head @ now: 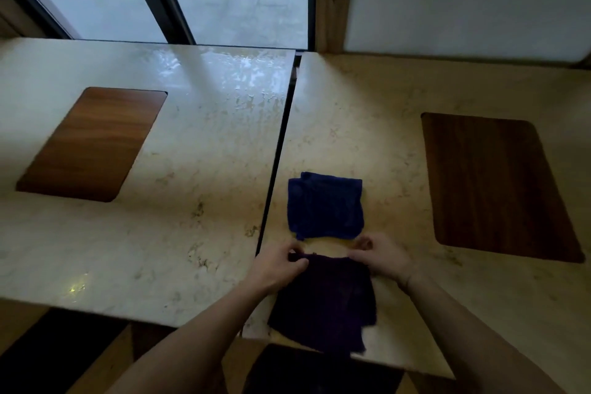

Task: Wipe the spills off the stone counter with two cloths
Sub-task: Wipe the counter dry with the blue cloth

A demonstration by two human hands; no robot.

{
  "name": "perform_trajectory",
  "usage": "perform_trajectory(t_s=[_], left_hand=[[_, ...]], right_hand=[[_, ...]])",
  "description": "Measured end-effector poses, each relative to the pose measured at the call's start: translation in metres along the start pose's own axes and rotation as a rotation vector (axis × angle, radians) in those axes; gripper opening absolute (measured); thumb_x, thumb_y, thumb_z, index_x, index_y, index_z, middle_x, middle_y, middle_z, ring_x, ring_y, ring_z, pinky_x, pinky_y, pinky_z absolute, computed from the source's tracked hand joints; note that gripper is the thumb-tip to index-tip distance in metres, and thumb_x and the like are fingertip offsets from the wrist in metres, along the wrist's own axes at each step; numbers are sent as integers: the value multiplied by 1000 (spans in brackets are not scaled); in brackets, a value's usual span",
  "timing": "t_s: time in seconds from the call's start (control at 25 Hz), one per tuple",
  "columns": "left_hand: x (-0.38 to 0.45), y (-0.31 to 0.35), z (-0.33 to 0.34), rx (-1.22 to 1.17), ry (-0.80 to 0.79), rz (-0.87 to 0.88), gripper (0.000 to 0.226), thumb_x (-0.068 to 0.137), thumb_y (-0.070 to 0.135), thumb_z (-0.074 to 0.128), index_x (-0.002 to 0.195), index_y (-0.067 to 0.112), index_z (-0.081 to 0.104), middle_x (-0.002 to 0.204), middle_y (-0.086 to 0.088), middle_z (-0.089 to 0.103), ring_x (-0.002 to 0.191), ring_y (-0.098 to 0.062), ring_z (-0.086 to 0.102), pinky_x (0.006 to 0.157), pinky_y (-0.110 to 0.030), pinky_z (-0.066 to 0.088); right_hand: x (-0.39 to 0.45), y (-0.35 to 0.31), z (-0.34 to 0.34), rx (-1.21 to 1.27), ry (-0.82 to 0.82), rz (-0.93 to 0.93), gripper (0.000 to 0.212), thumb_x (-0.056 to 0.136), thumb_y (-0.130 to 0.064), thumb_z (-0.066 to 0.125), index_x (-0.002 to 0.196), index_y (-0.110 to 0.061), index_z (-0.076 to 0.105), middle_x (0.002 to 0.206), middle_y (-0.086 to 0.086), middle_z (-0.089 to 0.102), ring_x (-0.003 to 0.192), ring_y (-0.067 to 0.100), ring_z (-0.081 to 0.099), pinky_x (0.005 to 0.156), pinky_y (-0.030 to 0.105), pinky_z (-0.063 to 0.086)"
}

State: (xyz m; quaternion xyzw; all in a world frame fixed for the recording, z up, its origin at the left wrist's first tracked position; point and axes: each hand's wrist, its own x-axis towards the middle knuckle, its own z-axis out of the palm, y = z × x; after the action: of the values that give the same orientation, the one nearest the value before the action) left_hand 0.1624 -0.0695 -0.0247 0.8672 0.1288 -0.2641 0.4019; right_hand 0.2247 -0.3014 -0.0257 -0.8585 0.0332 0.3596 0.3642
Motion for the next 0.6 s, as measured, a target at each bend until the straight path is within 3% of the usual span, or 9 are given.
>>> perform_trajectory(t_s=[0.12, 0.2, 0.28, 0.36, 0.44, 0.6], left_hand=[[25, 9, -18, 125, 178, 66, 22, 94, 43, 54, 104, 25, 62, 101, 3, 65, 86, -11, 61, 80, -40, 57], [55, 22, -36, 155, 365, 73, 28, 94, 46, 52, 108, 24, 61, 109, 2, 61, 92, -15, 60, 80, -42, 56], [87, 38, -51, 191, 406, 69, 43, 92, 48, 55, 129, 25, 53, 130, -3, 54, 113, -23, 55, 88, -44, 53], [114, 48, -55, 248, 253, 58, 63, 91, 45, 60, 147, 27, 36, 148, -6, 38, 133, -28, 40, 100, -48, 47], [132, 53, -55, 356, 123, 60, 71, 91, 41, 62, 152, 28, 27, 150, -7, 33, 137, -30, 35, 104, -50, 45], [141, 56, -55, 436, 114, 90, 49, 91, 36, 61, 136, 21, 47, 134, -8, 46, 128, -30, 41, 94, -44, 49]], right_hand=[[19, -19, -23, 7, 356, -64, 18, 87, -40, 68, 99, -27, 62, 99, -8, 65, 88, 12, 61, 73, 35, 55], [43, -32, -39, -36, 474, -96, 37, 84, -45, 69, 115, -26, 59, 113, -2, 62, 96, 15, 58, 75, 33, 51], [68, -42, -45, -177, 372, -110, 71, 77, -57, 69, 138, -27, 46, 132, 5, 53, 117, 26, 52, 91, 43, 50], [85, -47, -40, -377, 229, -78, 90, 76, -62, 67, 150, -29, 28, 144, 9, 41, 129, 35, 39, 101, 50, 44], [92, -53, -35, -513, 187, -48, 89, 82, -56, 67, 153, -26, 22, 146, 12, 33, 131, 37, 32, 101, 49, 41], [92, -59, -31, -471, 233, -60, 63, 84, -42, 69, 138, -21, 45, 132, 11, 43, 119, 33, 41, 92, 43, 46]])
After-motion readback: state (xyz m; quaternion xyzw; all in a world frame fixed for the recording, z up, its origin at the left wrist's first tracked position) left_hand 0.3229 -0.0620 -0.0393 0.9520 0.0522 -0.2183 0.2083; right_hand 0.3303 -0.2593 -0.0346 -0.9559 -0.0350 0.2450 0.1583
